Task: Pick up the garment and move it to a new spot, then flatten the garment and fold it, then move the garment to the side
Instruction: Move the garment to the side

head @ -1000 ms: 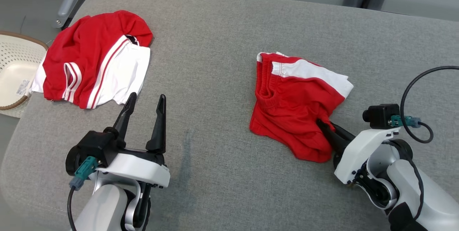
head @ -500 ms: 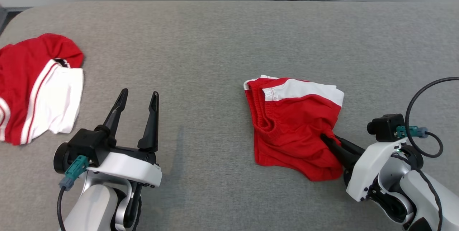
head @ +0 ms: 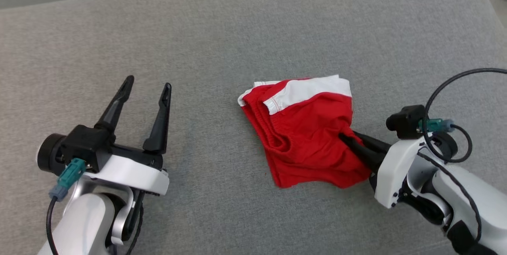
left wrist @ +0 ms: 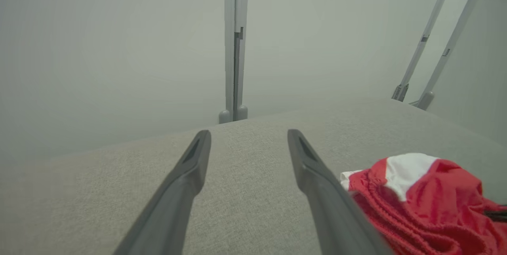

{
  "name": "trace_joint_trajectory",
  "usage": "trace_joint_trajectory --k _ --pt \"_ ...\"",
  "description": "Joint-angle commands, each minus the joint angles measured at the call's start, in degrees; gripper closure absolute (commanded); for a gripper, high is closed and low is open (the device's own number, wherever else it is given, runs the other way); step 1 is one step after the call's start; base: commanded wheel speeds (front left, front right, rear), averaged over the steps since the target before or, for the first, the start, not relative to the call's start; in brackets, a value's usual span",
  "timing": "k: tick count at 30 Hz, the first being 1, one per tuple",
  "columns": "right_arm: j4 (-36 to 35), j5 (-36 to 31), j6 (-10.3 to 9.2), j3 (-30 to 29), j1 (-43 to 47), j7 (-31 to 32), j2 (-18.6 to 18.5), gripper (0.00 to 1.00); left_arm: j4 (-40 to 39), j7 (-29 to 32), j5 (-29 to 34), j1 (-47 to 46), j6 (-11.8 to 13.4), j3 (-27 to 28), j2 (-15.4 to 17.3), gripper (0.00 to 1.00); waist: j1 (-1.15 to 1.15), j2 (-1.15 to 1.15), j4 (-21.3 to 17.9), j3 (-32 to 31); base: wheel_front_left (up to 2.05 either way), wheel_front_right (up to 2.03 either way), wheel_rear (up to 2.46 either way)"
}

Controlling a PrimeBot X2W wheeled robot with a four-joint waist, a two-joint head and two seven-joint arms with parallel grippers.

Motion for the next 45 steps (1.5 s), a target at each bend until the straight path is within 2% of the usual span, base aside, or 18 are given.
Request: trace_joint_trajectory --k 1,8,21,26,34,35,36,37,45 --pt "0.57 -0.6 0.01 0.44 -1.73 0.14 -0.89 1.0 -0.76 0.44 0.41 -1.77 0.18 0.28 0.72 0.0 0.0 0.0 -3.37 3.64 0.0 0.0 0.0" --pt "3.7 -2.89 -0.01 3.51 -8.92 -1.42 -6.0 1.0 -5.5 3.69 2.42 -4.29 0.45 0.15 3.52 0.0 0.0 0.0 -7.98 9.46 0.0 0.0 0.0" --pt "11.8 -4.15 0.01 3.36 -18.65 -5.79 -14.6 1.0 -11.31 9.24 5.08 -7.42 0.03 -0.77 7.32 0.0 0.0 0.0 -14.14 15.94 0.0 0.0 0.0" --pt "15.46 -5.0 0.0 2.85 -22.24 -8.33 -14.74 1.0 -12.05 10.29 5.36 -8.58 -0.19 -1.36 7.56 0.0 0.0 0.0 -14.85 16.82 0.0 0.0 0.0" --pt "26.0 -5.79 0.01 2.4 -27.62 -13.83 -11.05 1.0 -12.87 11.24 5.85 -10.3 -0.74 -2.65 7.6 0.0 0.0 0.0 -14.04 18.54 0.0 0.0 0.0" --pt "27.15 -5.61 0.01 2.4 -27.83 -14.1 -10.64 0.75 -12.83 11.24 5.88 -10.36 -0.64 -2.63 7.64 0.0 0.0 0.0 -13.9 18.64 0.0 0.0 0.0" --pt "27.99 -5.26 0.01 2.41 -27.95 -14.46 -10.19 0.33 -12.81 11.2 5.87 -10.38 -0.56 -2.61 7.68 0.0 0.0 0.0 -13.79 18.71 0.0 0.0 0.0" --pt "28.87 -4.75 0.01 2.3 -28.04 -14.82 -9.77 0.0 -12.77 11.12 5.83 -10.34 -0.46 -2.56 7.71 0.0 0.0 0.0 -13.69 18.72 0.0 0.0 0.0" --pt "34.04 -0.39 0.01 0.75 -25.25 -18.39 -8.79 0.0 -11.56 10.09 4.88 -9.17 -0.14 -2.72 7.08 0.0 0.0 0.0 -13.12 16.72 0.0 0.0 0.0"
